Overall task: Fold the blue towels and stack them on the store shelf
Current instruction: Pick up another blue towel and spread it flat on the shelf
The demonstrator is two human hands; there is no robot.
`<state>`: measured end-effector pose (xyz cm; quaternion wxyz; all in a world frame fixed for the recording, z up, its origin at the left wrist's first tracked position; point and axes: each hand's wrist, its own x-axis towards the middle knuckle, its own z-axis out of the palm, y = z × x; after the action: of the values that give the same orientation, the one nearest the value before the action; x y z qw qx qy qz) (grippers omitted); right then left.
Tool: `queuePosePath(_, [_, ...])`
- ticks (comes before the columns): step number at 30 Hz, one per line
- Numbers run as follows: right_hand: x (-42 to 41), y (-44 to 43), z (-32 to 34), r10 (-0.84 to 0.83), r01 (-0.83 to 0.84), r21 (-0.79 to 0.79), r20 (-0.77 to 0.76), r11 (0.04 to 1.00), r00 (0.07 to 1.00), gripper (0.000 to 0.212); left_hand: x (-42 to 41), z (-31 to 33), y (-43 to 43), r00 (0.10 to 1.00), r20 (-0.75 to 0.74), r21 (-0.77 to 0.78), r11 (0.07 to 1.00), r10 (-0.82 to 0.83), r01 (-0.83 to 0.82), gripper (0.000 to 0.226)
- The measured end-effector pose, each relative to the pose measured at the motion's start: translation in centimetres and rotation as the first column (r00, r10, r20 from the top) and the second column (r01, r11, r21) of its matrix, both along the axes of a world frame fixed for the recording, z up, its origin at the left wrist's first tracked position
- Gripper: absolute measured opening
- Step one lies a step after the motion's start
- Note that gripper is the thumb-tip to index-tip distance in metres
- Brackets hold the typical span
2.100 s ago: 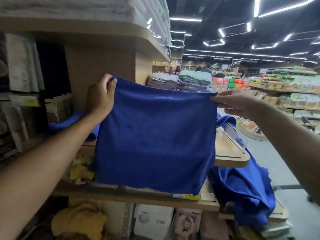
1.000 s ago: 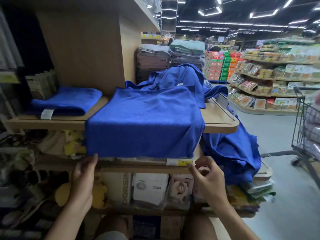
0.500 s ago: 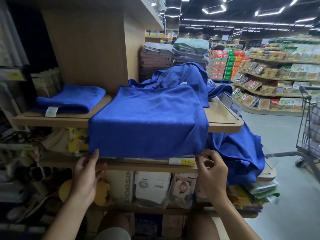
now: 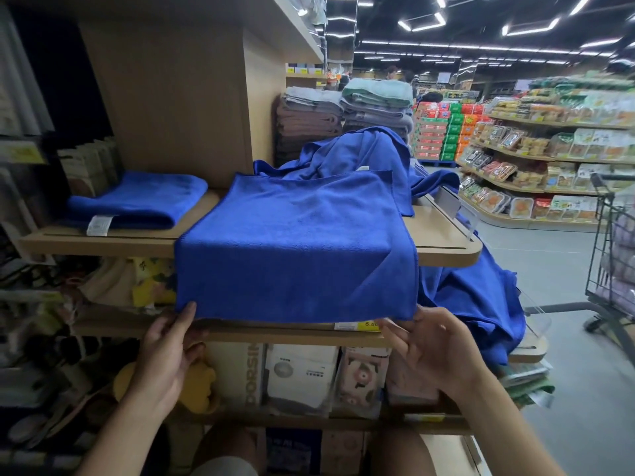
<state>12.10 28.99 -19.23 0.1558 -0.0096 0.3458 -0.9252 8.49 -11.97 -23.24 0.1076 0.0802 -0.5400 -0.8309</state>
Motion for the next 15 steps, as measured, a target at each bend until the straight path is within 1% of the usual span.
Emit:
queuePosePath(1, [-0.2, 0.2, 0.5, 0.065, -0.065, -0.002, 0.036, 0.998, 0.997, 0.029, 0.0, 0.0, -0.1, 1.0, 0.005, 0.002, 1.0, -0.007, 0.007, 0.029])
queuePosePath(2, [-0.4, 0.3, 0.8, 0.093, -0.094, 0.018, 0.061, 0.995, 0.994, 0.034, 0.0, 0.1, -0.1, 1.0, 0.009, 0.003, 1.0, -0.013, 0.013, 0.028])
queuePosePath(5, [-0.7, 0.3, 1.3, 0.123, -0.132, 0.102, 0.091, 0.986, 0.988, 0.043, 0.0, 0.2, -0.3, 1.0, 0.008, -0.005, 1.0, -0.026, 0.026, 0.029])
queuePosePath(10, [-0.2, 0.9, 1.2, 0.119, -0.133, 0.133, 0.106, 0.982, 0.987, 0.055, 0.0, 0.3, -0.5, 0.999, 0.01, -0.015, 0.999, -0.039, 0.039, 0.02])
queuePosePath(11, [-0.1, 1.0, 1.2, 0.127, -0.141, 0.132, 0.111, 0.981, 0.986, 0.054, 0.0, 0.3, -0.5, 0.999, 0.008, -0.02, 0.999, -0.044, 0.044, 0.019])
queuePosePath(14, [0.2, 0.8, 1.2, 0.181, -0.202, 0.141, 0.149, 0.969, 0.972, 0.037, 0.2, 0.4, -0.5, 0.999, 0.0, -0.032, 0.998, -0.055, 0.055, 0.017])
queuePosePath(15, [0.3, 0.6, 1.3, 0.188, -0.21, 0.148, 0.151, 0.966, 0.97, 0.034, 0.2, 0.5, -0.4, 0.999, -0.002, -0.038, 0.998, -0.054, 0.054, 0.018])
